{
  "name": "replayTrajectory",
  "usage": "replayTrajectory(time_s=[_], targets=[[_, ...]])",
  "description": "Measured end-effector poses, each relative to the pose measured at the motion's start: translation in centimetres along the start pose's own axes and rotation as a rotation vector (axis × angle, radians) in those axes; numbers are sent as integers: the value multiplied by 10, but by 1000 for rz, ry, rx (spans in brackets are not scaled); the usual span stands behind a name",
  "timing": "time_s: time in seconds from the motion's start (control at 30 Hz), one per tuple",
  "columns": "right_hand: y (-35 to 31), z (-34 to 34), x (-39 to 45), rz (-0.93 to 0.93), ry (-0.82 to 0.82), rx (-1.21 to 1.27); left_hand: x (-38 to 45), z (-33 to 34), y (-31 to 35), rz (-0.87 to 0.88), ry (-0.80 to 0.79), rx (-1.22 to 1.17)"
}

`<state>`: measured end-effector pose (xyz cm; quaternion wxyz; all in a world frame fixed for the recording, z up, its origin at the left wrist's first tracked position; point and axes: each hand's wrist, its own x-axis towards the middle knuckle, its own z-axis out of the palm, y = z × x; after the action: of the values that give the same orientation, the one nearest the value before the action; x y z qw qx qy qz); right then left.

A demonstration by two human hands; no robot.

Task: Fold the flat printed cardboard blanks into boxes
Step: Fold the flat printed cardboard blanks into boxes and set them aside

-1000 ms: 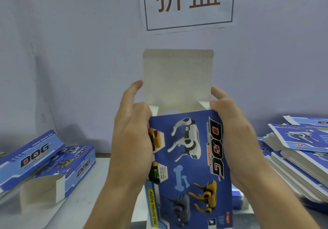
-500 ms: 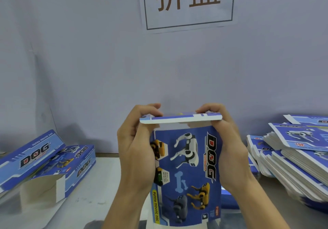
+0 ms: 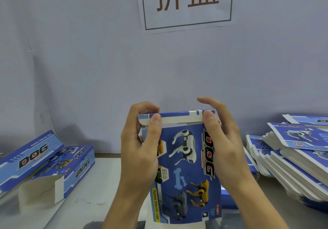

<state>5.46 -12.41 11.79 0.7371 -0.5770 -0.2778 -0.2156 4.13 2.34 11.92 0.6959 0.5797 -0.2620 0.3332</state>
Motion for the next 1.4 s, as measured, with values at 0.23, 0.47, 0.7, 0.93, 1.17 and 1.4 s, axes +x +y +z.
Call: replayTrajectory(time_s=[0.23,0.47,0.7,0.93,1.17,1.4], targets=[[-2,-1,-3,0,4,96,2,-7,0,-75,3,-143],[-3,-4,-2,68,21,233,7,-16,8,-167,-74,-257],[-4,-8,-3,112,34,287,7,-12,6,-159,-102,-198],[-6,-5,-2,137,-28,306,6,-10,4,-188,34,-138],[-6,2,-2,73,8,264,8,-11,8,-143,-23,-93],[-1,6,-3,22,141,185,5,-12,8,-153,-110,-124]])
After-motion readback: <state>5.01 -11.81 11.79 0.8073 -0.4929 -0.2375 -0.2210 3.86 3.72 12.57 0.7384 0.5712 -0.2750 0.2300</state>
